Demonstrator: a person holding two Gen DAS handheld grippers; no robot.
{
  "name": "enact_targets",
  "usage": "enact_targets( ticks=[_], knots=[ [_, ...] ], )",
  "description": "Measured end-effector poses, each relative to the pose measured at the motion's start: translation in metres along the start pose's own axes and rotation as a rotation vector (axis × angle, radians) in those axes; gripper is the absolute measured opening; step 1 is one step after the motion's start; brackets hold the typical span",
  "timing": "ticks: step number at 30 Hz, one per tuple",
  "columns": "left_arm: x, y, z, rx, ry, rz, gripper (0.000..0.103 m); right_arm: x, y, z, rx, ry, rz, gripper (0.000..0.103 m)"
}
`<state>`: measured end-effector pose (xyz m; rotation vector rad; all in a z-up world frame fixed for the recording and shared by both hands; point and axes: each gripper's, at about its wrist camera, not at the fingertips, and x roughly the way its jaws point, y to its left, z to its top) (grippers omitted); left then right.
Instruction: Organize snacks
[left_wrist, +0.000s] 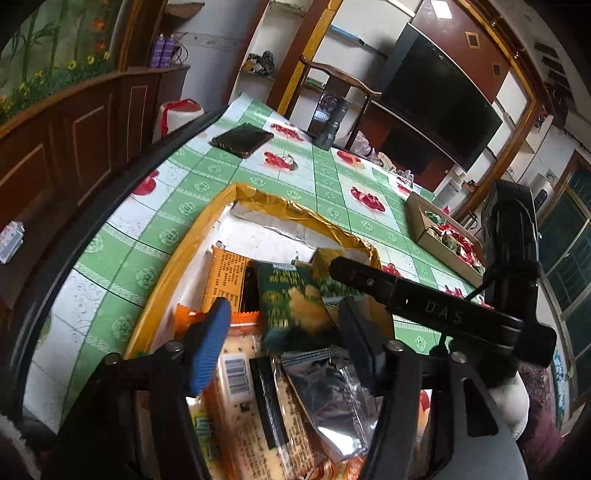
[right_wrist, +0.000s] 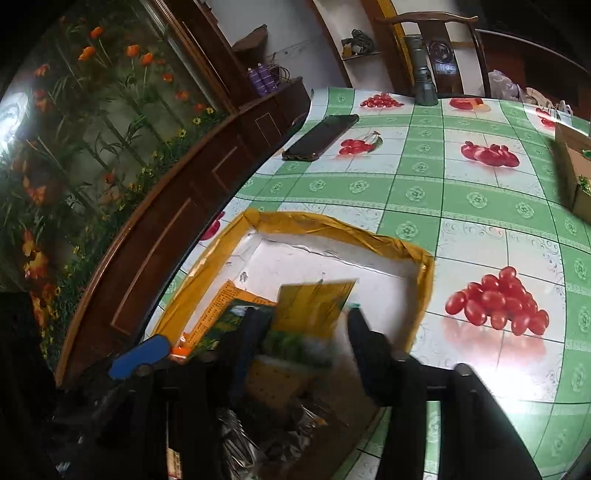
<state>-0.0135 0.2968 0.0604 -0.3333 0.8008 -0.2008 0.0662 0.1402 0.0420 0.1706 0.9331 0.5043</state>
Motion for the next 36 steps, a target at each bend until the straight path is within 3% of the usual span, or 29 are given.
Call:
enact_targets(
  ticks=[9,15,17,20,22,29,36],
  knots=[
    [-0.039,-0.029,-0.015,0.056,-0.095,0.032,0.065,-0.054,0.002,-0.016,-0.016,-0.116,-0.035,0.06],
    [-0.074,-0.062,-0.028,0.136,-0.225,0.13,0.076,-0.104,-0.008,-0.053,0.005,-0.2,-0.061,0.066],
    [-0.087,-0.073,-0.033,0.142,-0.274,0.171,0.088,-0.119,-0.012,-0.067,0.009,-0.224,-0.073,0.067],
    [-0.103,-0.084,-0.042,0.116,-0.326,0.217,0.097,-0.138,-0.015,-0.087,0.01,-0.253,-0.098,0.068],
    [-0.106,-0.089,-0.047,0.096,-0.331,0.236,0.103,-0.15,-0.017,-0.102,0.017,-0.274,-0.108,0.07],
    [-0.093,-0.1,-0.066,0.092,-0.248,0.283,0.103,-0.176,-0.027,-0.142,0.06,-0.292,-0.155,0.074],
    [-0.085,-0.106,-0.078,0.092,-0.176,0.286,0.103,-0.182,-0.026,-0.156,0.061,-0.277,-0.177,0.074]
  ],
)
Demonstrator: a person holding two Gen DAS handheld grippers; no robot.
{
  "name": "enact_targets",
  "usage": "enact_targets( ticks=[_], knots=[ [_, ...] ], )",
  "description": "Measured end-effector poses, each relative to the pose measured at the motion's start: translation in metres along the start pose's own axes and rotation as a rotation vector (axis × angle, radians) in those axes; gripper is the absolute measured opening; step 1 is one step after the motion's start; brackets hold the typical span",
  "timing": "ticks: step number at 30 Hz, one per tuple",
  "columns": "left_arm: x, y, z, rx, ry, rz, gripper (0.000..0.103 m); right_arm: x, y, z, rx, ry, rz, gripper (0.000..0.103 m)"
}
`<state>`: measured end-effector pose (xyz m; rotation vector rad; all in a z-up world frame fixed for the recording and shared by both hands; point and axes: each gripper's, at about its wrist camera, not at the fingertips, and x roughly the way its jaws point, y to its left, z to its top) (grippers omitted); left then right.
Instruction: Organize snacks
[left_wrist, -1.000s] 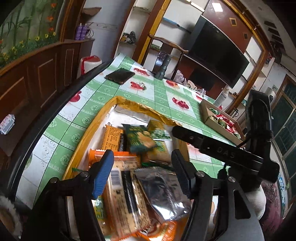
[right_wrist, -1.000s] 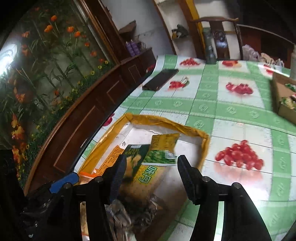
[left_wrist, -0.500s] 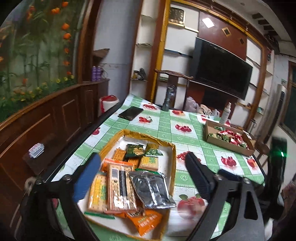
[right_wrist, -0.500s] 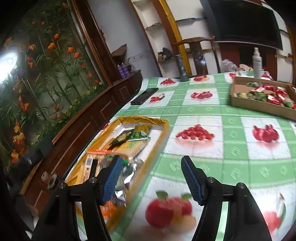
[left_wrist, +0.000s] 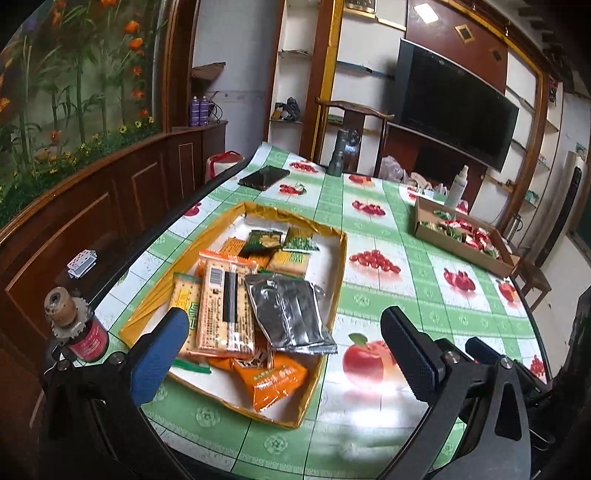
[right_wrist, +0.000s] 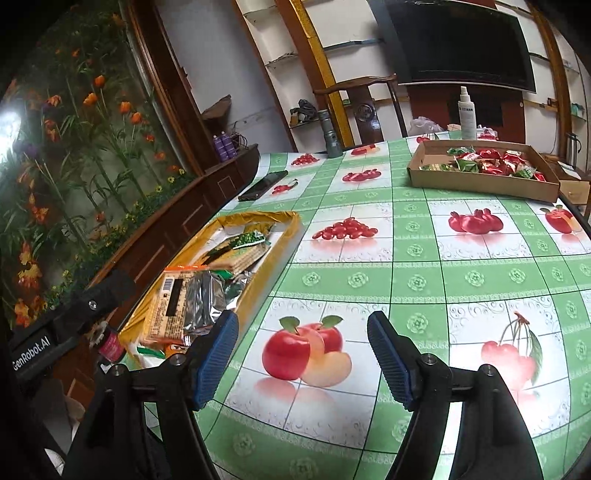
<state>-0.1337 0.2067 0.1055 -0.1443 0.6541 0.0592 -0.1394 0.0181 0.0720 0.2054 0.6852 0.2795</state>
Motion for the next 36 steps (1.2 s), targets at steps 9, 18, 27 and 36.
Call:
enact_targets(
  ticks=[9,18,27,36],
  knots=[
    [0.005,-0.002,-0.008,0.029,0.024,0.006,0.103,0.009,0.007,-0.009,-0.01,0.036,-0.02,0.075],
    [0.015,0.006,-0.013,0.019,0.065,-0.009,0.103,0.02,0.019,-0.015,-0.048,0.064,-0.032,0.076],
    [0.022,0.007,-0.016,0.011,0.09,-0.021,0.103,0.029,0.023,-0.018,-0.061,0.089,-0.034,0.076],
    [0.022,0.006,-0.017,0.013,0.094,-0.024,0.103,0.031,0.024,-0.02,-0.062,0.097,-0.034,0.077]
  ],
)
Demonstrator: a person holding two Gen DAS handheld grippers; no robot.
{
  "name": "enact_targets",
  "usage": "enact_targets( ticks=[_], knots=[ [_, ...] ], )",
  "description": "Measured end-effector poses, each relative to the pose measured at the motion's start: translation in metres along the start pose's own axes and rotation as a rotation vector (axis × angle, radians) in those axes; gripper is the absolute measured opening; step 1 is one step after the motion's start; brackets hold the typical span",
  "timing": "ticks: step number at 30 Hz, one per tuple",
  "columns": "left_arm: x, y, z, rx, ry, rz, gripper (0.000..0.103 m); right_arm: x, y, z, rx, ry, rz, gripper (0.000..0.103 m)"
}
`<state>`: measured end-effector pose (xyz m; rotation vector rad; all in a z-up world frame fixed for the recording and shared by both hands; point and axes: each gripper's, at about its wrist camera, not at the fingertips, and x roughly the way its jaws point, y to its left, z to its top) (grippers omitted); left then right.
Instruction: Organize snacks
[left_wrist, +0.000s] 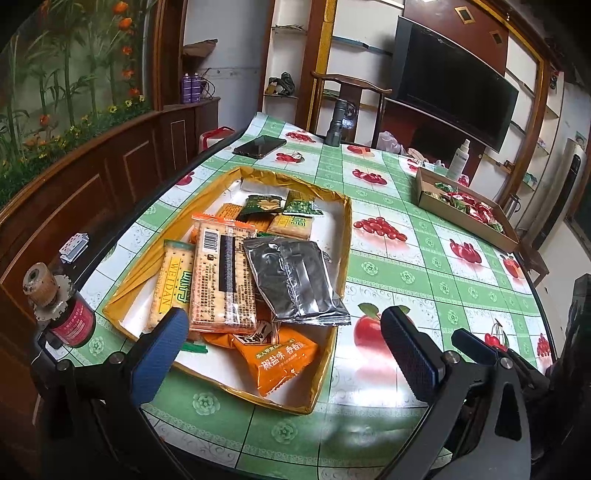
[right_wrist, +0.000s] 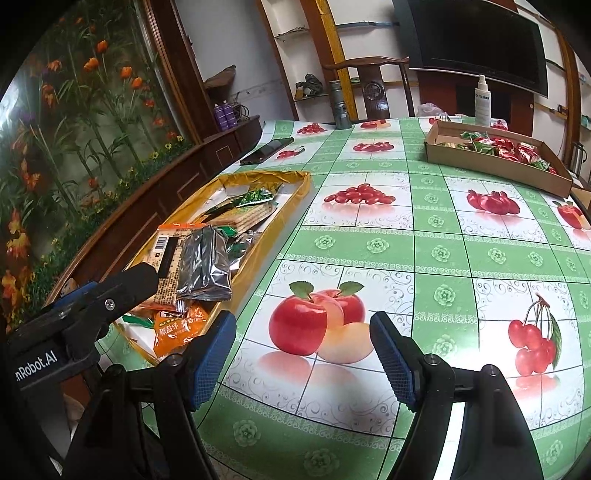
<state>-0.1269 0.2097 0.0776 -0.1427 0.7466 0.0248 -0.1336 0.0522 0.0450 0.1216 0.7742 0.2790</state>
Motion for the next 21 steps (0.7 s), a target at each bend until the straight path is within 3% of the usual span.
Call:
enact_targets(
  ticks=[21],
  knots=[
    [0.0029,-0.0058,-0.0018,0.012,0.013,-0.008,0.103,0.0016,0.003,-0.0033,-0.003,0.008,0.004,0.078]
  ],
)
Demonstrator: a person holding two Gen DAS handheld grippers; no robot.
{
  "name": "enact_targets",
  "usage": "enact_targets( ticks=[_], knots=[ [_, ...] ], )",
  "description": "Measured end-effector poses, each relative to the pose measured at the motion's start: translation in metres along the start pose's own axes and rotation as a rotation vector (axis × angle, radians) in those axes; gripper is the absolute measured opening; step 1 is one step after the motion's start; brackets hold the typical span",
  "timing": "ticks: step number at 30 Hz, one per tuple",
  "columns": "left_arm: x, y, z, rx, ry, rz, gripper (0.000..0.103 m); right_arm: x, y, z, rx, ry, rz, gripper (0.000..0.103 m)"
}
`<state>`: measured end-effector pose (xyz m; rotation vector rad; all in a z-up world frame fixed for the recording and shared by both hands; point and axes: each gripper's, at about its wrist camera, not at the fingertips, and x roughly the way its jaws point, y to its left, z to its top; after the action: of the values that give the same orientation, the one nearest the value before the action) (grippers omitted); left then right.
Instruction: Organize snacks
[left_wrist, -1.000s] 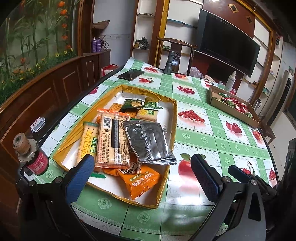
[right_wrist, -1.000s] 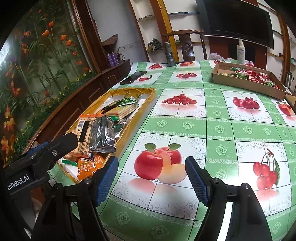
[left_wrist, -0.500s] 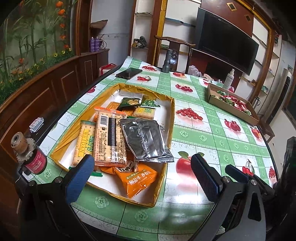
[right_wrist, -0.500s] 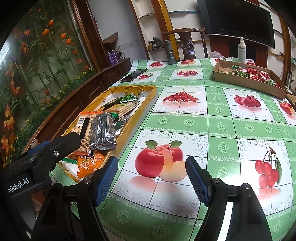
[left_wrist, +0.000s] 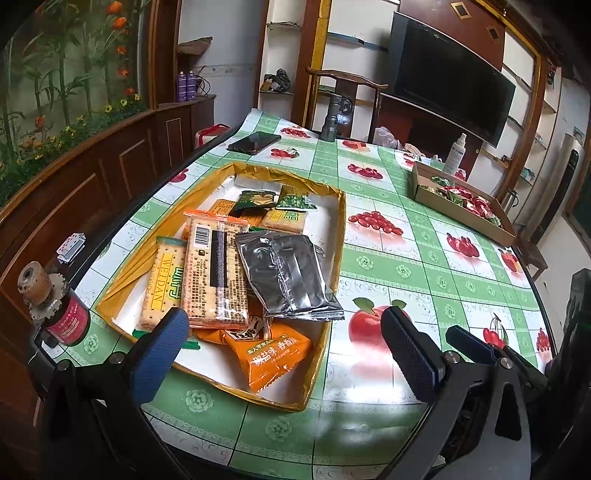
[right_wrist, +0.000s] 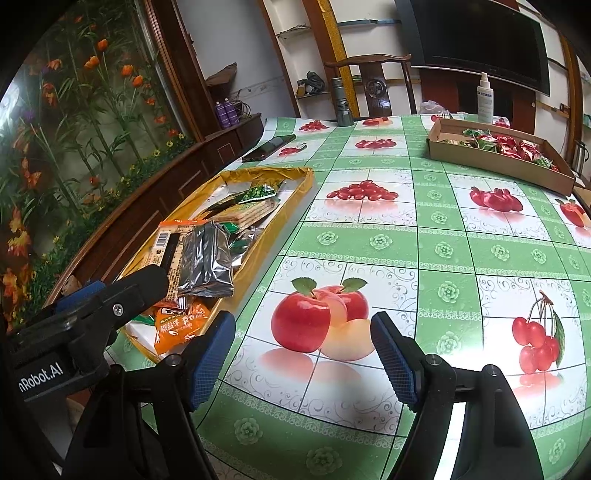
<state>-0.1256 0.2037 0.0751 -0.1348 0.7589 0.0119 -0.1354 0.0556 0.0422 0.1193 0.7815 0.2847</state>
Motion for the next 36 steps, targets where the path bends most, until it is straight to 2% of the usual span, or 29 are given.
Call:
enact_targets(
  ticks=[25,32,36],
  knots=[
    [0.003,-0.002,-0.003,0.001,-0.003,0.005,0.103,0.002,0.001,-0.001,0.0,0.004,0.002,0.078],
    [-0.002,0.0,-0.006,0.003,-0.03,0.02,0.103,0.001,0.001,-0.002,-0.001,0.001,0.002,0.078],
    [-0.012,0.0,-0.005,0.012,-0.073,0.043,0.103,-0.002,0.003,-0.003,-0.007,-0.007,0.002,0.078]
  ],
)
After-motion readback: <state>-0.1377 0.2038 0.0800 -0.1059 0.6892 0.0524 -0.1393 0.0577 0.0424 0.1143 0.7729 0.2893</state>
